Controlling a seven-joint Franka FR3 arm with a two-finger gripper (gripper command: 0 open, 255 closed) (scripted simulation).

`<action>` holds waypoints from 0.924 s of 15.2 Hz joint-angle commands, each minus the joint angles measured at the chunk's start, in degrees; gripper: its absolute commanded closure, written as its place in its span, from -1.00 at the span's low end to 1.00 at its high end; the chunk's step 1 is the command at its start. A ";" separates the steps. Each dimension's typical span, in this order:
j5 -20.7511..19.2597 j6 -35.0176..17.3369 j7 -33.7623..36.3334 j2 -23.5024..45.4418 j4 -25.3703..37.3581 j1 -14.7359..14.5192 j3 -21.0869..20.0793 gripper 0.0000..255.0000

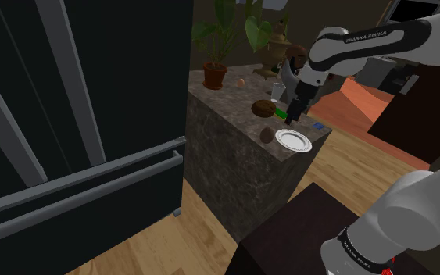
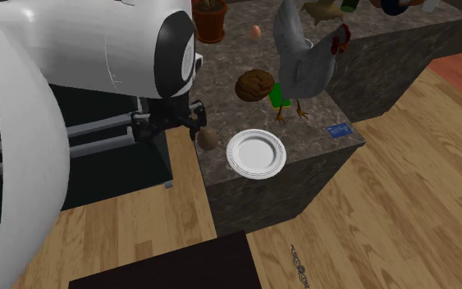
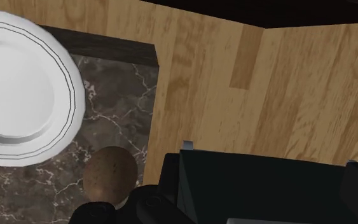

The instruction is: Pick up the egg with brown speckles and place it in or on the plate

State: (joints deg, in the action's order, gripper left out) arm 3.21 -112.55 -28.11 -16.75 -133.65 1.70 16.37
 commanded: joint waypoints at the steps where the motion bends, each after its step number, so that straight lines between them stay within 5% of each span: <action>1: 1.64 -2.25 -3.51 4.66 2.14 -0.13 1.69 -1.00; 8: 10.31 -6.40 -16.07 21.24 12.01 1.01 5.16 -1.00; 14: 18.30 -6.19 -25.21 35.97 23.98 4.84 4.50 -1.00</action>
State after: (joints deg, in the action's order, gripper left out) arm 20.26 -118.75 -52.02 17.00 -111.46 5.97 21.16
